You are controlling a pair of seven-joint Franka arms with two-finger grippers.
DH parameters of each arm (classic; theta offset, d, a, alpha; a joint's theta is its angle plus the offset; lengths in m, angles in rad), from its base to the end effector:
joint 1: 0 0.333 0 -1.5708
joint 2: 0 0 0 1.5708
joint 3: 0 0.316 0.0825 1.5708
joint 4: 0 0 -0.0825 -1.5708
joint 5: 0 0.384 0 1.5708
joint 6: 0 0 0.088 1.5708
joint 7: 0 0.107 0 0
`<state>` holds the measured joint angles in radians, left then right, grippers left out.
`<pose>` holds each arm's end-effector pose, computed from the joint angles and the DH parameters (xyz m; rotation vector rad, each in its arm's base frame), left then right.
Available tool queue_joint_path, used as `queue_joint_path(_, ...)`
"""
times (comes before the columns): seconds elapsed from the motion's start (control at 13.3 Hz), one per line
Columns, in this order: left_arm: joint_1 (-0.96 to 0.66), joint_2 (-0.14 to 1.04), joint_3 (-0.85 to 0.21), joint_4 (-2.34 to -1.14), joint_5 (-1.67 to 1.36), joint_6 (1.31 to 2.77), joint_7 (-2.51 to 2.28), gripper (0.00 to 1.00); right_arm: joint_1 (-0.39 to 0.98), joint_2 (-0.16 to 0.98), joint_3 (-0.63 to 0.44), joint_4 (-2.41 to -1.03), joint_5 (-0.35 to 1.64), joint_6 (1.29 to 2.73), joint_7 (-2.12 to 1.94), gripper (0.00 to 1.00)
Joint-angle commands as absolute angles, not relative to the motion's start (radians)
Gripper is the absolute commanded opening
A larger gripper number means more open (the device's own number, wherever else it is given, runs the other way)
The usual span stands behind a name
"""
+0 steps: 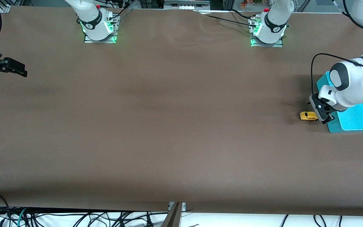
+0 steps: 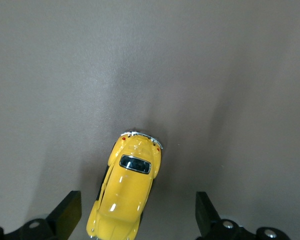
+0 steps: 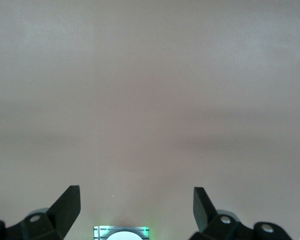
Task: Wind and store yellow beetle car
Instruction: 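Lower the left gripper onto the yellow car beside the cyan box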
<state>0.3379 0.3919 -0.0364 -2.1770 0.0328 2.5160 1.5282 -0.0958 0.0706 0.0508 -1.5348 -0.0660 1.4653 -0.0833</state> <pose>0.5317 0.1648 0.2041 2.5146 -1.8169 -0.0552 0.5624 -0.0340 0.5936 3.0798 0.0556 -0.2217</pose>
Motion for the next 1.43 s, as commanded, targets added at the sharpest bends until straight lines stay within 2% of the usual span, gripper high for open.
queue_joint_path(0.0, 0.354, 0.417, -0.043, -2.161, 0.049, 2.562, 1.588, 1.0, -0.081, 0.069, 0.037, -1.543, -0.049, 1.46, -0.071, 1.0)
queue_joint_path(0.45, 0.356, 0.462, -0.043, -2.155, 0.049, 2.602, 1.643, 0.99, -0.083, 0.092, 0.037, -1.509, -0.037, 1.46, -0.066, 1.0)
queue_joint_path(0.53, 0.354, 0.468, -0.043, -2.154, 0.049, 2.602, 1.661, 0.94, -0.086, 0.092, 0.037, -1.509, -0.025, 1.462, -0.067, 1.0)
queue_joint_path(0.6, 0.354, 0.471, -0.043, -2.154, 0.049, 2.602, 1.669, 0.6, -0.087, 0.094, 0.035, -1.508, -0.025, 1.462, -0.067, 1.0)
queue_joint_path(0.68, 0.354, 0.471, -0.043, -2.154, 0.049, 2.602, 1.669, 0.33, -0.089, 0.1, 0.035, -1.503, -0.025, 1.462, -0.069, 1.0)
queue_joint_path(0.75, 0.354, 0.472, -0.043, -2.152, 0.049, 2.602, 1.669, 0.2, -0.09, 0.1, 0.034, -1.502, -0.025, 1.46, -0.069, 1.0)
queue_joint_path(0.83, 0.353, 0.472, -0.043, -2.152, 0.049, 2.602, 1.669, 0.12, -0.097, 0.101, 0.034, -1.5, -0.025, 1.462, -0.071, 1.0)
queue_joint_path(1.13, 0.344, 0.43, -0.052, -2.131, 0.051, 2.567, 1.678, 0.12, -0.1, 0.101, 0.034, -1.5, -0.021, 1.462, -0.072, 1.0)
queue_joint_path(1.36, 0.342, 0.344, -0.087, -2.054, 0.049, 2.345, 1.669, 0.12, -0.101, 0.101, 0.034, -1.5, -0.021, 1.463, -0.072, 1.0)
